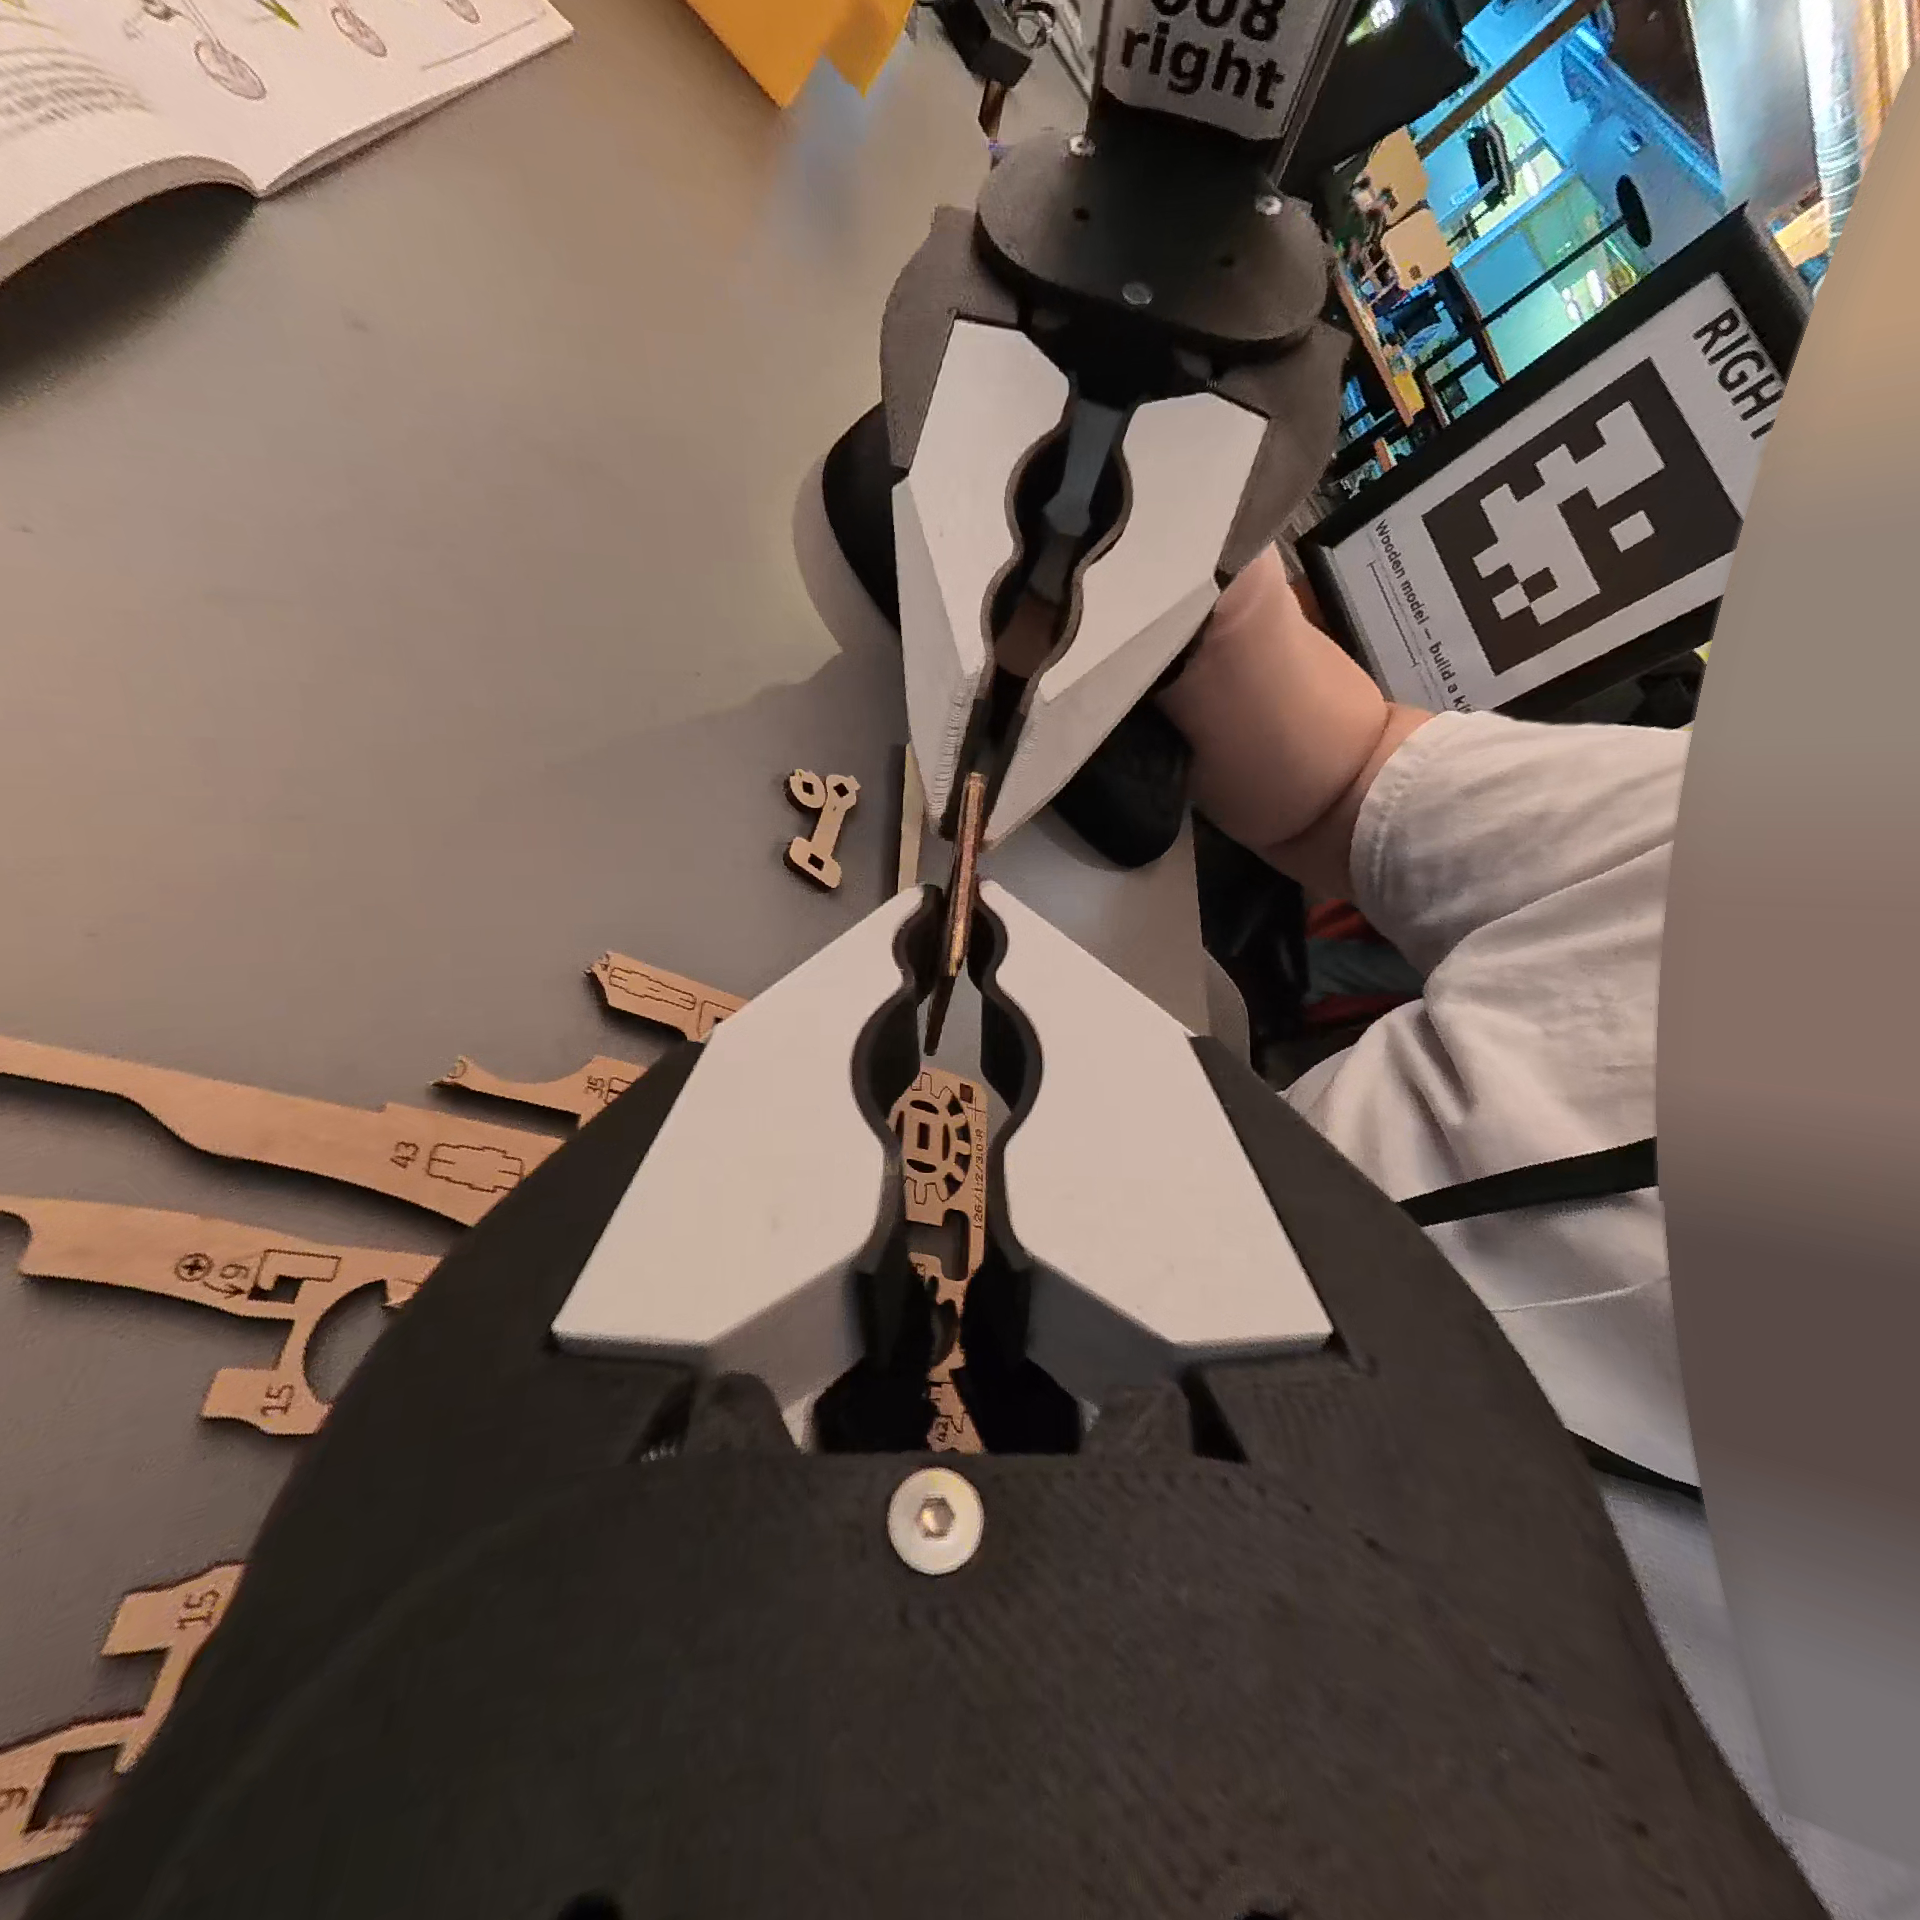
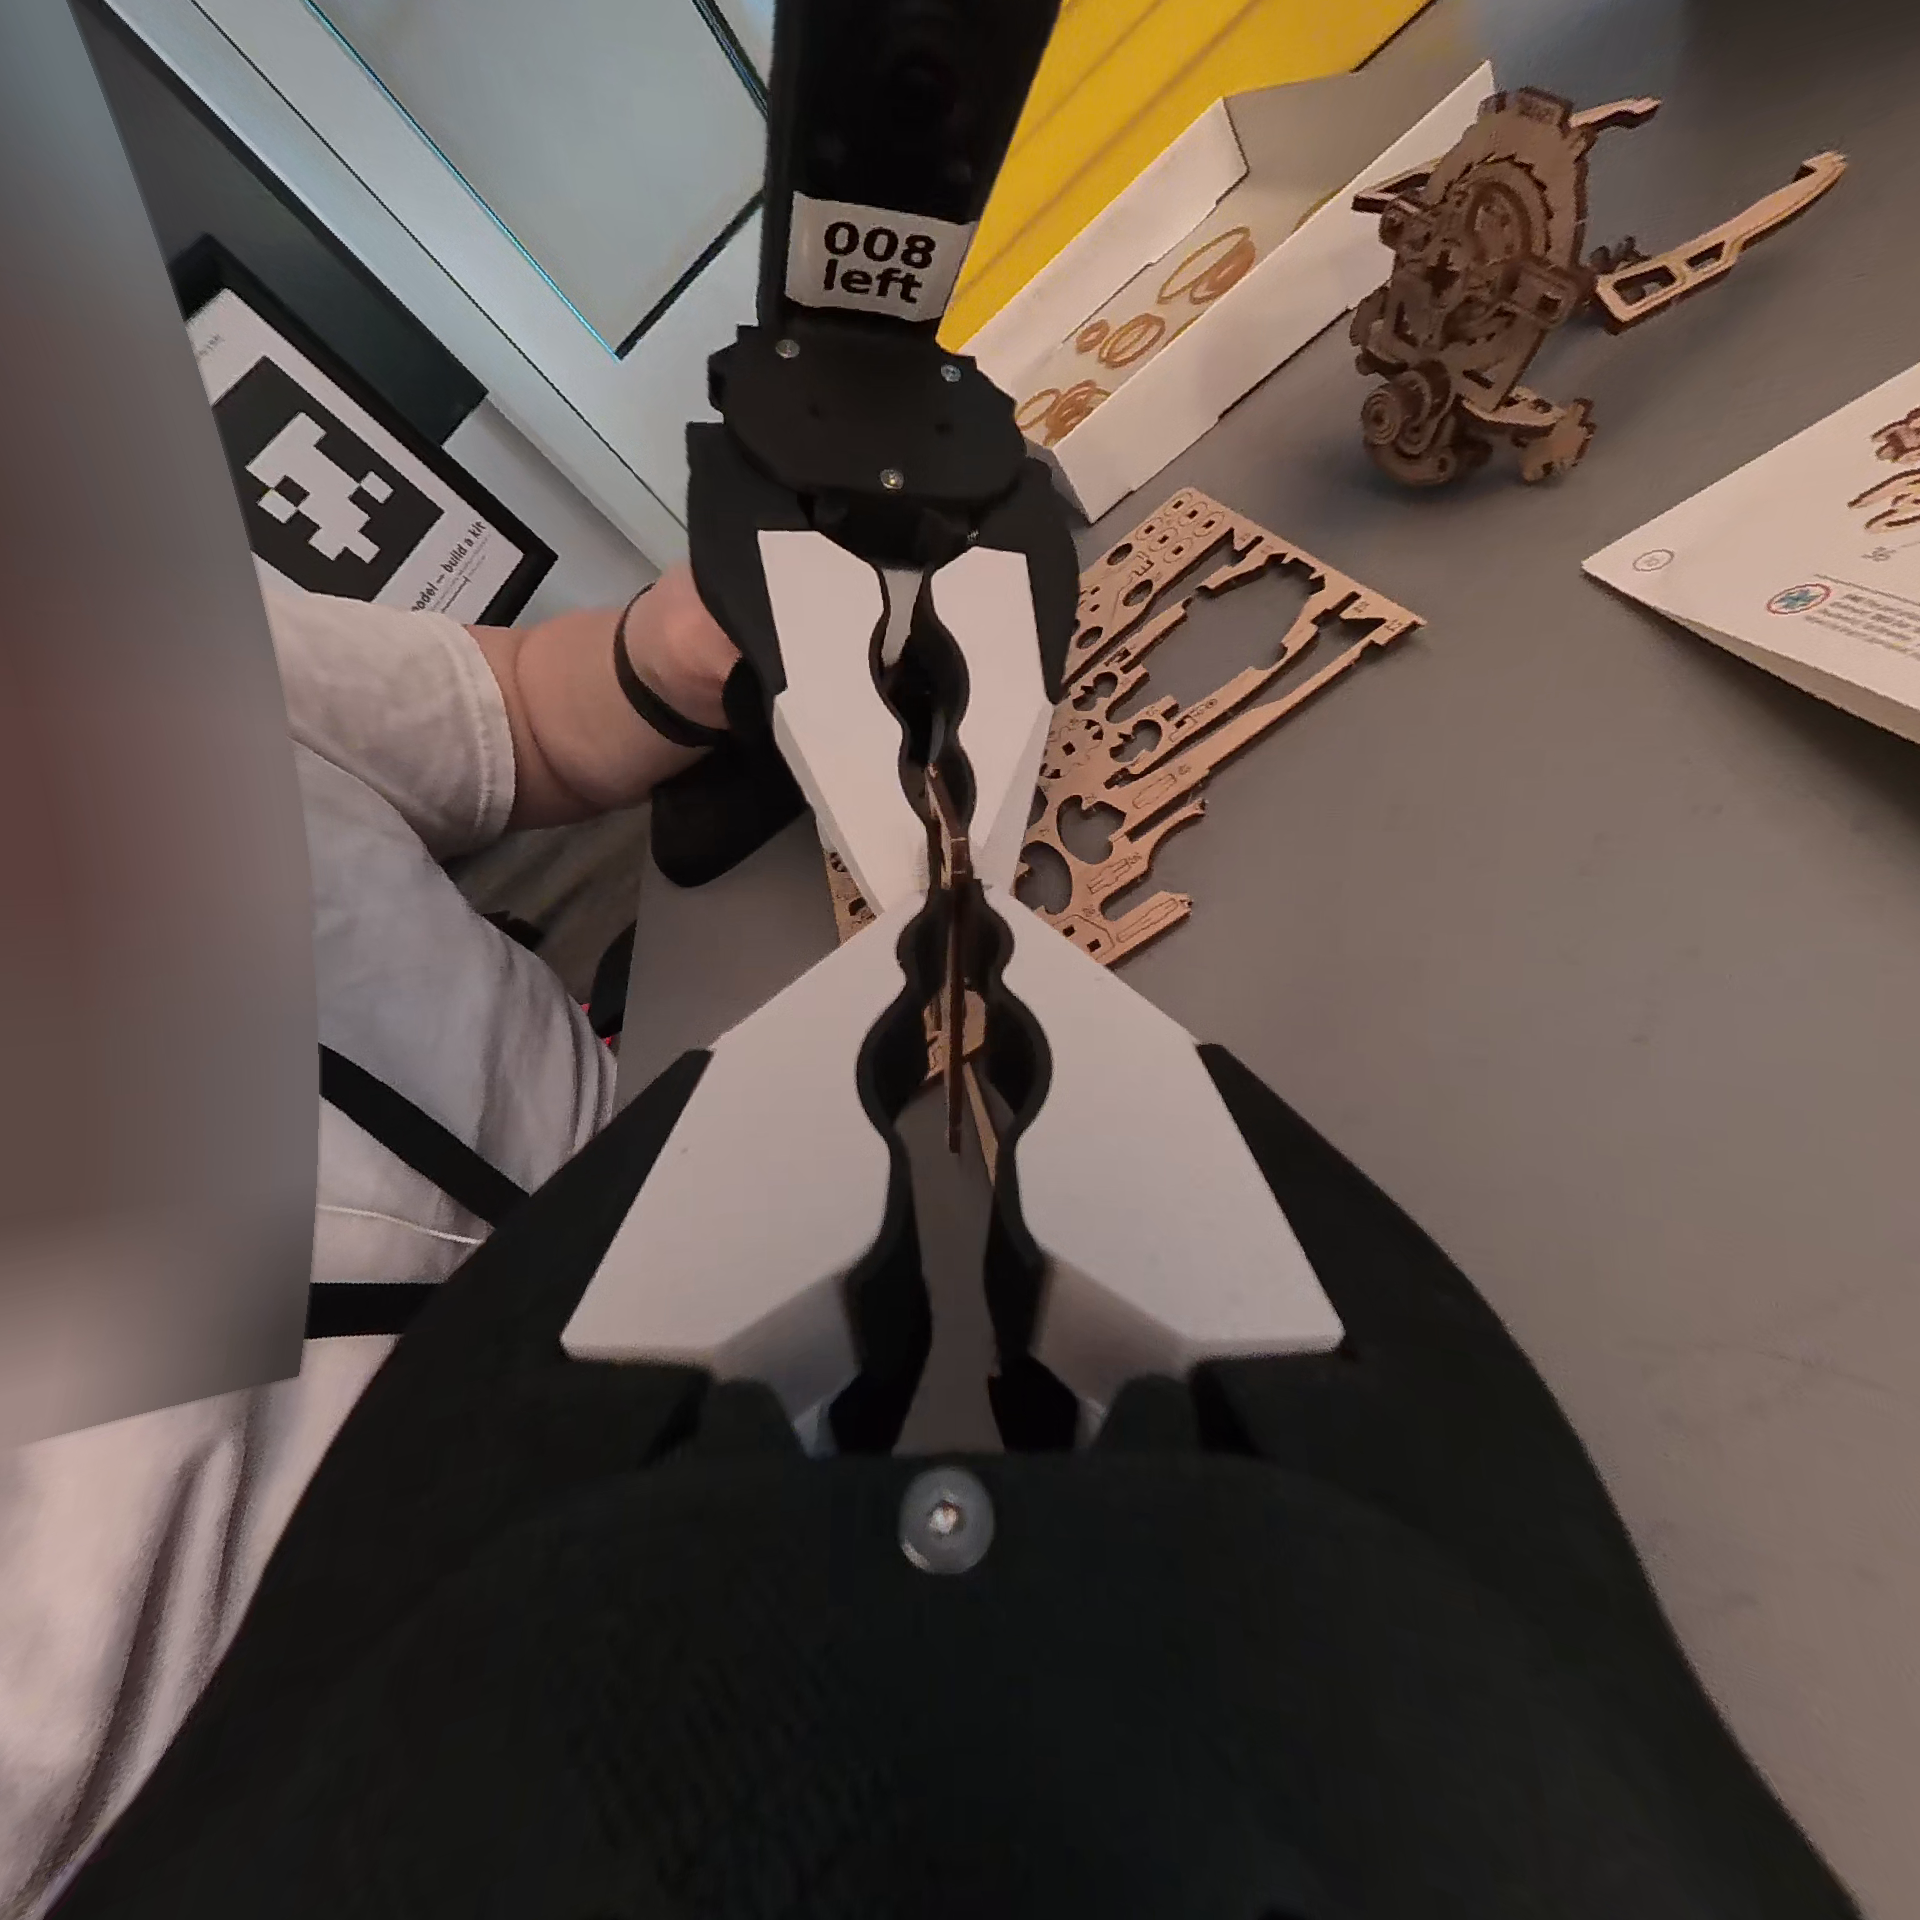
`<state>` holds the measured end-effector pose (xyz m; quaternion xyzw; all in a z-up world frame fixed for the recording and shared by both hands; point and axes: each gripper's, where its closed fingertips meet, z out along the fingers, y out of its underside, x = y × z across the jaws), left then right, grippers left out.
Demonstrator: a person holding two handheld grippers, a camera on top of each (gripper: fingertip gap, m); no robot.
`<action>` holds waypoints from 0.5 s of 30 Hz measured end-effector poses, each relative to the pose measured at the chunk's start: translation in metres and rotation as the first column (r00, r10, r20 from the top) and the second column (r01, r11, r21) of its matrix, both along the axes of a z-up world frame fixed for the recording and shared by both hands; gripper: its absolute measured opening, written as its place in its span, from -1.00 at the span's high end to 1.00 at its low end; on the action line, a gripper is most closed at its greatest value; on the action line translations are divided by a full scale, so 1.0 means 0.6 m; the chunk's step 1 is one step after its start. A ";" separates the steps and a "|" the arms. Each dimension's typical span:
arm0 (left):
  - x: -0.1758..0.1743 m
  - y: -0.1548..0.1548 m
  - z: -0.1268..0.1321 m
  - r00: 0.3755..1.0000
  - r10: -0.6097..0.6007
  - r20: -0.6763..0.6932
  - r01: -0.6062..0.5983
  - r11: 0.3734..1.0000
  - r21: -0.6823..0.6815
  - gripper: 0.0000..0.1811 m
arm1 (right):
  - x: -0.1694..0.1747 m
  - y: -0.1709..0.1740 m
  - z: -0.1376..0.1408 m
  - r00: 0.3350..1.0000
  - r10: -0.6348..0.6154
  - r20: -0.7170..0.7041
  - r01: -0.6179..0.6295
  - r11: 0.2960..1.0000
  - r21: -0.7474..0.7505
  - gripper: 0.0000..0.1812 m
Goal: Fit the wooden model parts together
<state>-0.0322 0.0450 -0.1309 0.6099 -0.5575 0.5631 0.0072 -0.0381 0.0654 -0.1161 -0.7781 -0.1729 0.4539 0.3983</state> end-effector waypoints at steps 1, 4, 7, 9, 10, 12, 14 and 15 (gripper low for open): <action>0.000 0.000 0.001 1.000 -0.002 -0.001 0.002 1.000 -0.011 0.98 | 0.000 0.001 0.000 1.000 -0.004 0.002 0.004 1.000 0.005 0.99; 0.003 0.003 0.012 1.000 0.021 0.006 -0.020 0.996 -0.090 1.00 | 0.007 0.008 0.007 0.999 -0.048 -0.012 0.049 0.998 0.029 0.97; 0.005 0.013 0.016 0.998 0.060 0.002 -0.059 0.987 -0.150 1.00 | 0.011 0.011 0.004 0.997 -0.080 0.022 0.079 0.996 0.041 0.96; 0.005 0.014 0.014 0.998 0.060 0.002 -0.059 0.989 -0.139 1.00 | 0.009 0.012 0.003 0.997 -0.078 0.013 0.078 0.997 0.028 0.96; 0.006 0.012 0.012 0.998 0.057 0.000 -0.056 0.991 -0.121 1.00 | 0.008 0.012 0.001 0.997 -0.077 0.003 0.077 0.997 0.014 0.96; 0.008 0.012 0.008 0.998 0.066 0.001 -0.066 0.994 -0.084 0.99 | 0.008 0.014 -0.001 0.996 -0.084 -0.008 0.083 0.996 -0.007 0.96; 0.009 0.014 0.008 0.997 0.077 0.004 -0.077 0.995 -0.071 0.99 | 0.009 0.015 0.000 0.996 -0.089 -0.010 0.089 0.996 -0.006 0.98; 0.008 0.014 0.008 0.997 0.076 0.003 -0.075 0.995 -0.072 1.00 | 0.009 0.014 0.000 0.996 -0.088 -0.011 0.088 0.996 -0.008 0.98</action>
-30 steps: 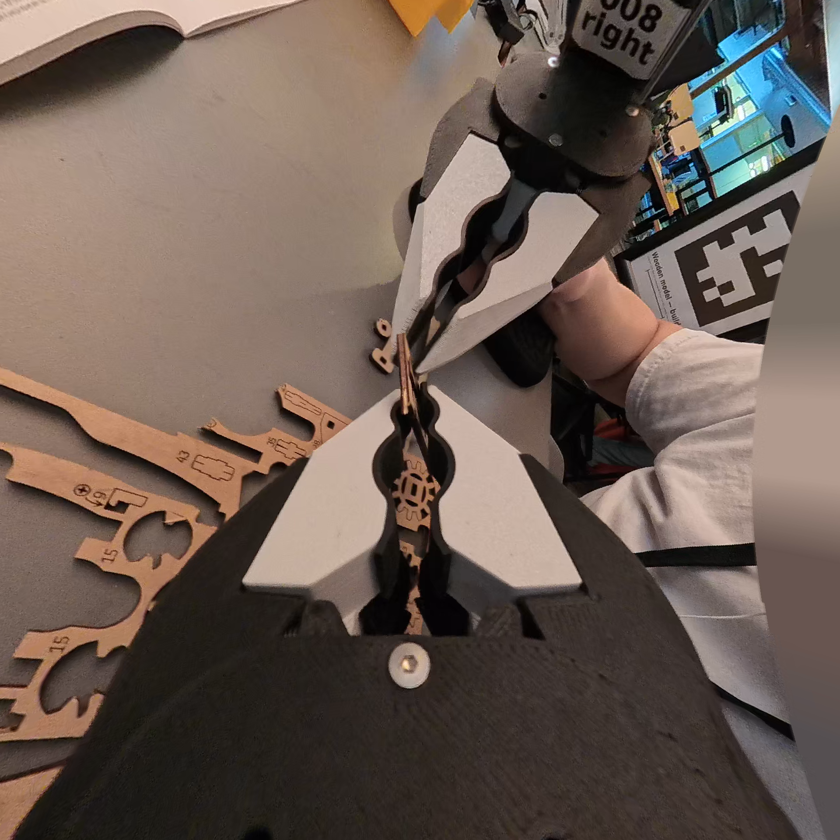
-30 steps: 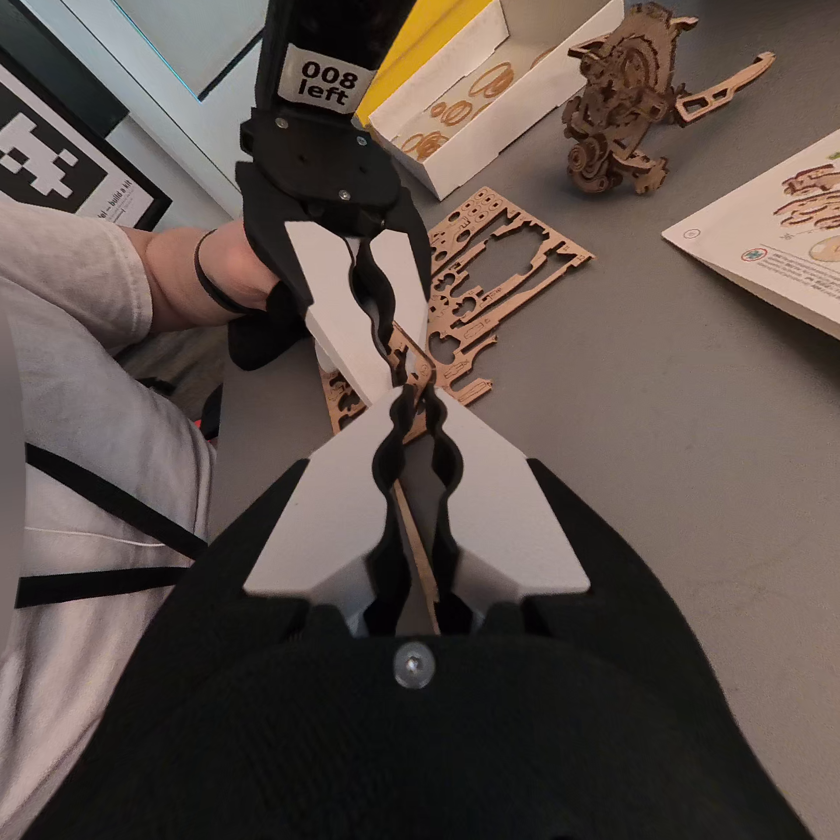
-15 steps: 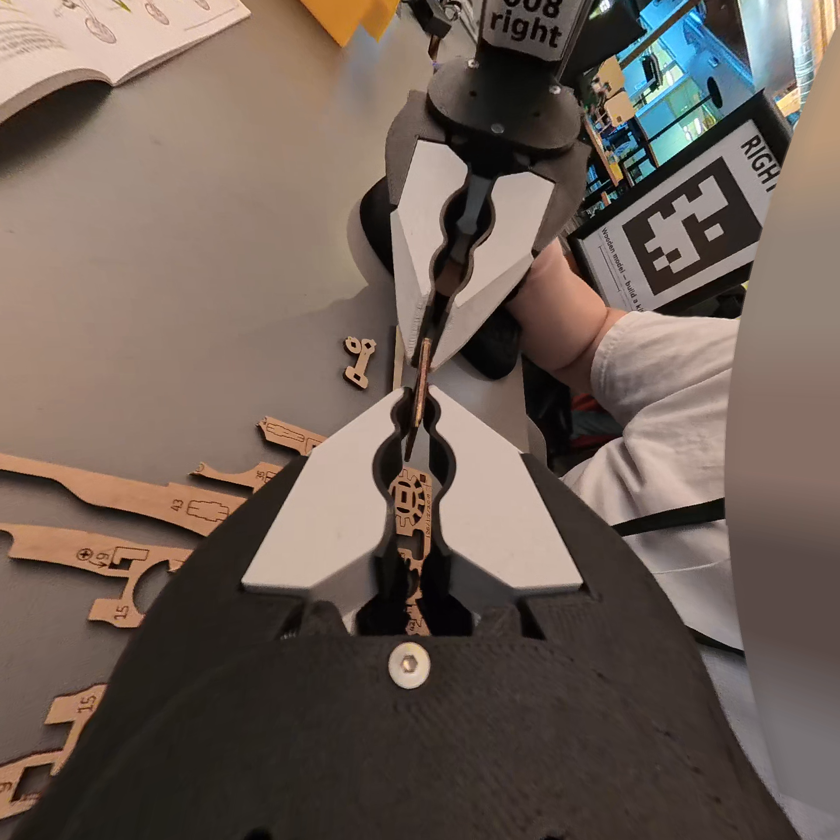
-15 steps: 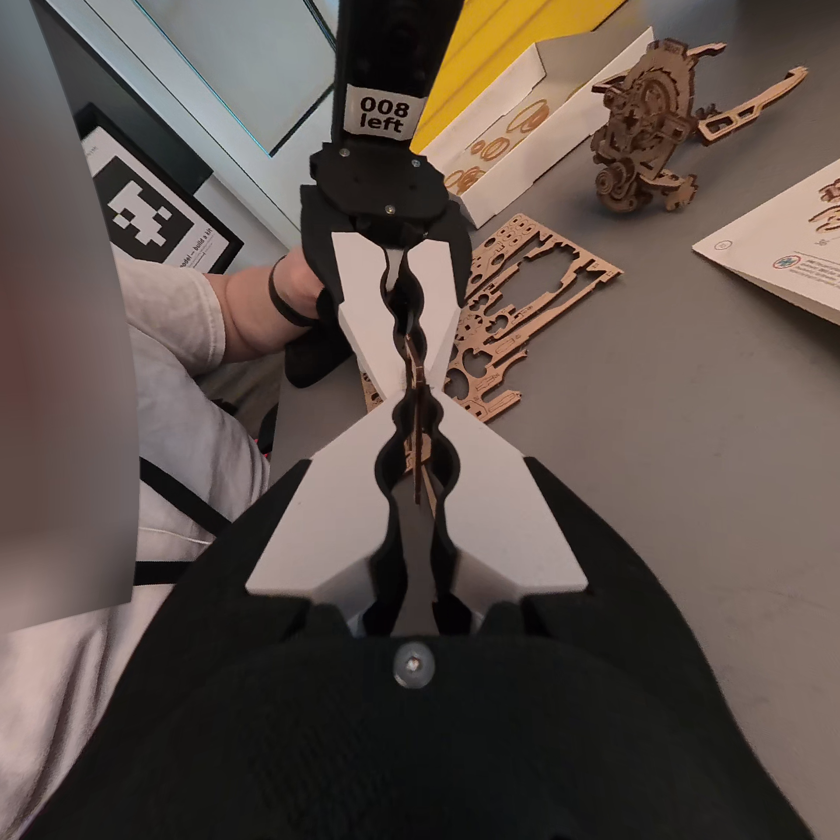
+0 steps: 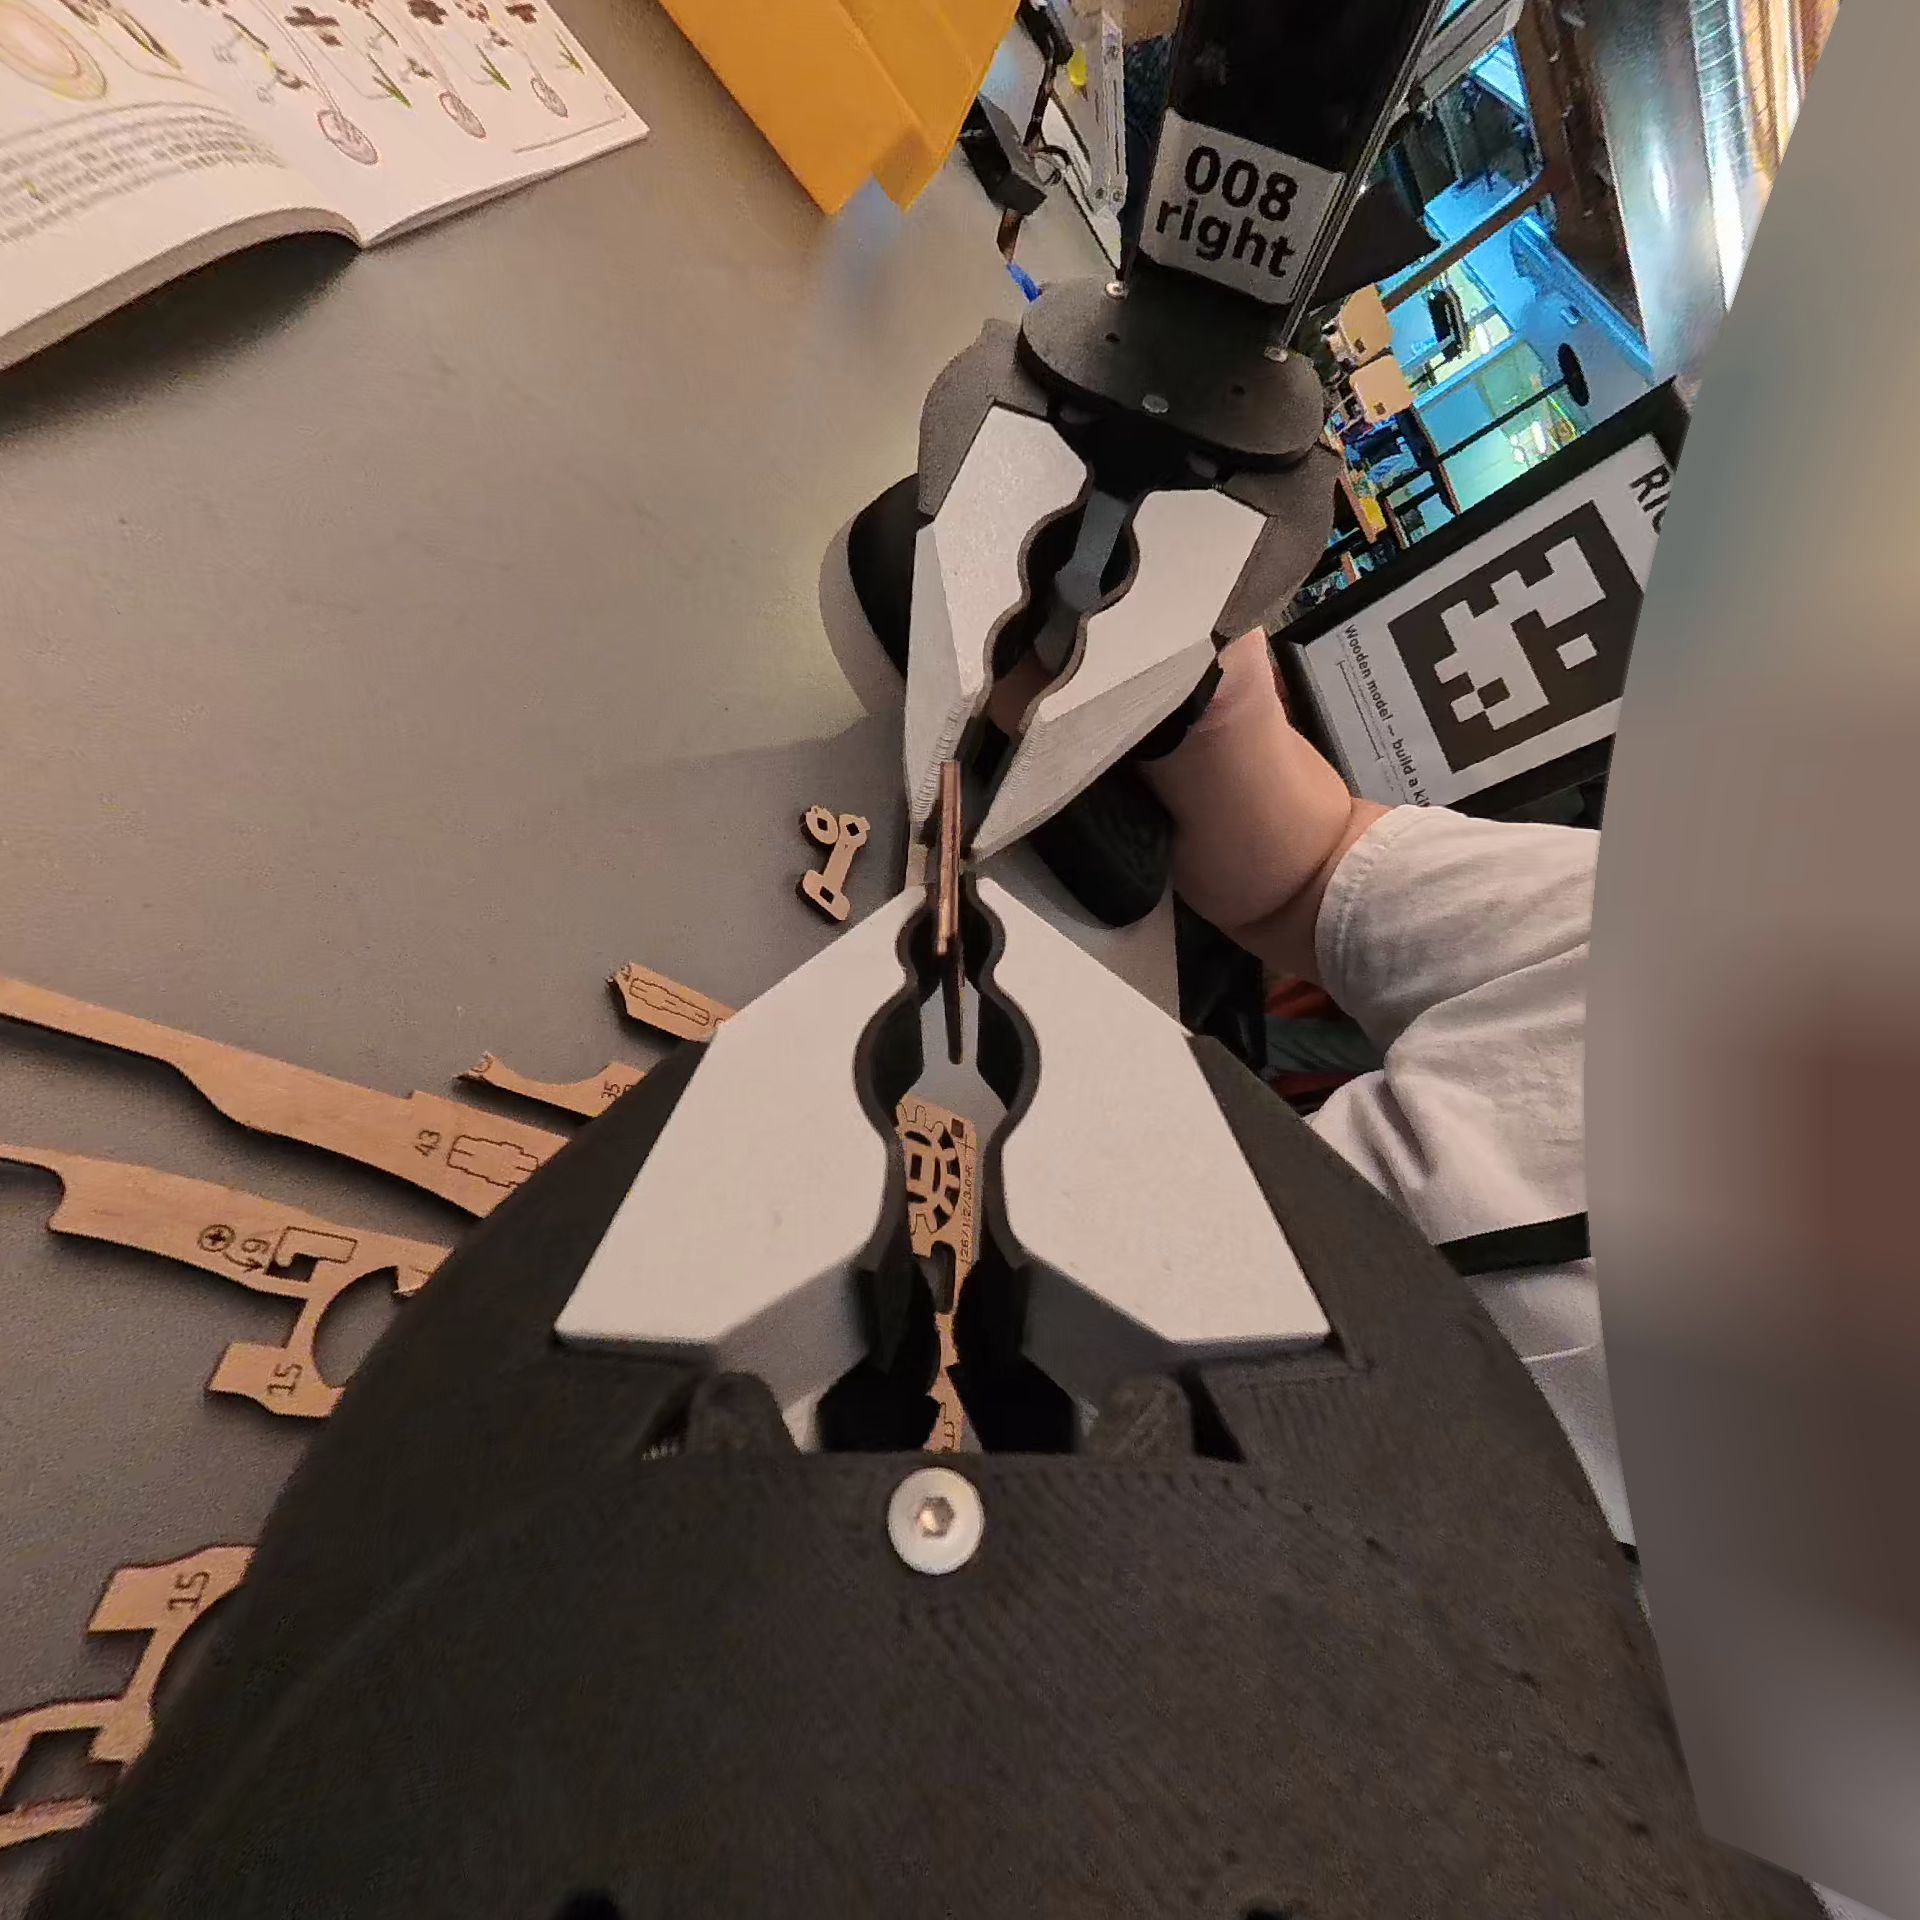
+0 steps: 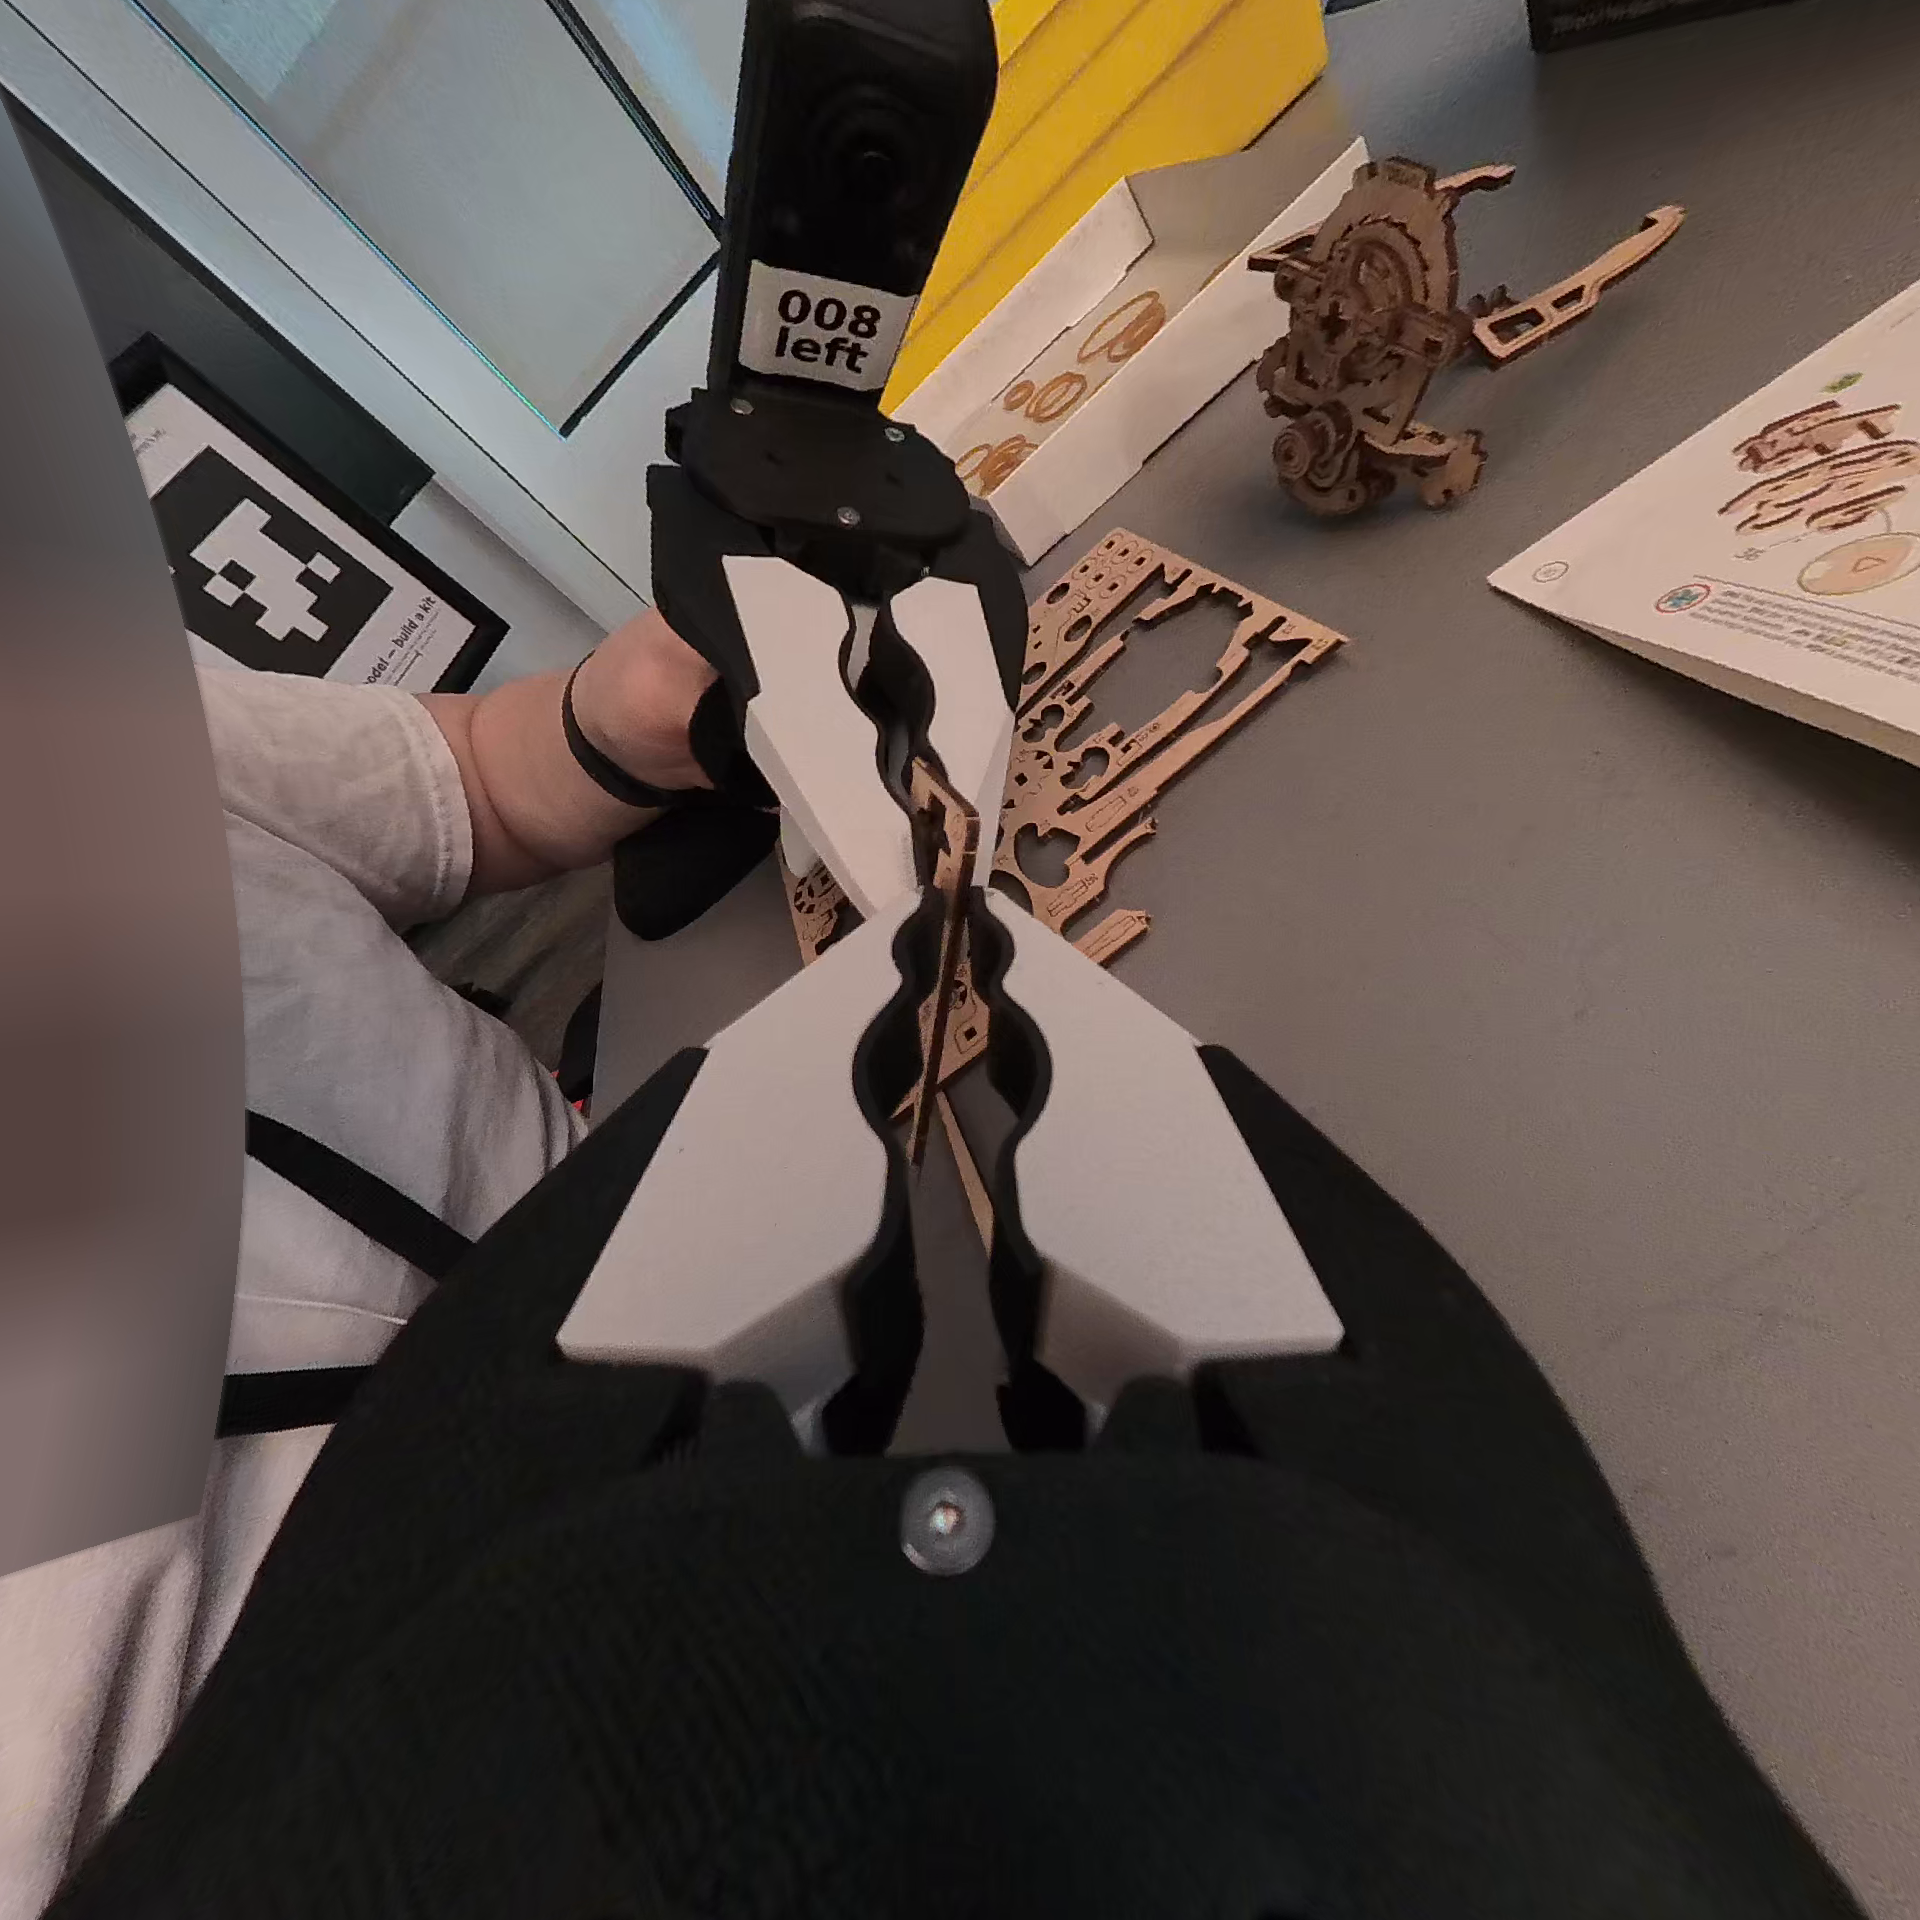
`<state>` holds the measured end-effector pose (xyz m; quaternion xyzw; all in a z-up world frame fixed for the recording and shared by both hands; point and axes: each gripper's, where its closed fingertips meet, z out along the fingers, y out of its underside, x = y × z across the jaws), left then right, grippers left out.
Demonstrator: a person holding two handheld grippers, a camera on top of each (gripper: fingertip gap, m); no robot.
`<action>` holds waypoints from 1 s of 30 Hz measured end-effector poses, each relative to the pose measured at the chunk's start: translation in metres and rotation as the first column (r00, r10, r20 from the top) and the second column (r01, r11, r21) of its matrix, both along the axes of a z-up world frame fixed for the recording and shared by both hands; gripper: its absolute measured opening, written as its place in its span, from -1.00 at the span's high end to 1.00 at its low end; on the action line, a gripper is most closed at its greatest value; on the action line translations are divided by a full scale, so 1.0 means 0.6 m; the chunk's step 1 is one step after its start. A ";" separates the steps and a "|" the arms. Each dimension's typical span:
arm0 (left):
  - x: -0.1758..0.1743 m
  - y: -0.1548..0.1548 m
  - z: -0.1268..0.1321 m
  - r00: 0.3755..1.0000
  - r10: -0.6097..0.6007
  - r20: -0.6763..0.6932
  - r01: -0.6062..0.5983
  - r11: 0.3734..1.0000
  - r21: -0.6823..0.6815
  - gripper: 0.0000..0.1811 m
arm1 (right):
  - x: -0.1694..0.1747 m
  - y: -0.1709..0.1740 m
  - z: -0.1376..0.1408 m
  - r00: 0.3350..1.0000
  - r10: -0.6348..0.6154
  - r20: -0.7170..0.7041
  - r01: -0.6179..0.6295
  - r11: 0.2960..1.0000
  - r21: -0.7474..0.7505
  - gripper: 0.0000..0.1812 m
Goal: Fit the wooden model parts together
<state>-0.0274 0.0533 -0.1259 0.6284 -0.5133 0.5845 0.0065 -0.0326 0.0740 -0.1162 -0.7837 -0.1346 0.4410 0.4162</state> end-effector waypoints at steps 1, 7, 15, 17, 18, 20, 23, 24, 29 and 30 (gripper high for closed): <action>0.000 0.000 0.000 1.000 0.001 0.001 -0.001 1.000 -0.005 1.00 | 0.000 0.000 0.000 1.000 0.001 -0.006 -0.001 1.000 -0.003 0.98; 0.000 -0.001 0.000 1.000 -0.002 0.003 0.002 1.000 0.012 1.00 | 0.002 0.001 0.003 0.998 0.001 -0.063 -0.003 0.999 -0.032 0.99; 0.000 -0.003 -0.008 1.000 -0.003 -0.010 0.004 0.999 0.043 1.00 | -0.001 0.000 -0.004 0.999 0.011 -0.040 -0.013 0.999 -0.048 0.98; 0.001 -0.001 -0.008 1.000 0.002 -0.010 -0.002 0.999 0.042 1.00 | 0.000 0.000 -0.004 0.999 0.005 -0.037 -0.007 0.999 -0.045 0.99; 0.000 -0.001 -0.008 1.000 0.000 -0.011 0.000 0.999 0.042 1.00 | 0.000 0.000 -0.004 0.999 0.007 -0.038 -0.009 0.999 -0.047 0.98; 0.000 -0.001 -0.009 1.000 0.002 -0.012 -0.001 0.999 0.050 0.99 | 0.000 0.001 -0.005 0.999 0.005 -0.034 -0.007 0.999 -0.048 0.99; 0.000 -0.001 -0.011 1.000 0.001 -0.020 0.000 0.998 0.058 0.99 | -0.002 0.001 -0.009 1.000 0.007 -0.014 -0.008 0.999 -0.049 0.98; 0.000 -0.001 -0.011 1.000 0.000 -0.021 0.001 0.998 0.059 0.99 | -0.002 0.000 -0.010 1.000 0.009 -0.009 -0.010 0.999 -0.051 0.98; 0.000 0.000 -0.016 0.999 0.009 -0.033 -0.006 0.995 0.097 1.00 | -0.001 0.002 -0.016 0.997 -0.005 0.074 0.006 1.000 -0.021 0.98; -0.001 0.001 -0.018 0.999 0.010 -0.034 -0.006 0.994 0.111 1.00 | -0.002 0.001 -0.017 0.997 -0.004 0.082 0.005 1.000 -0.021 0.99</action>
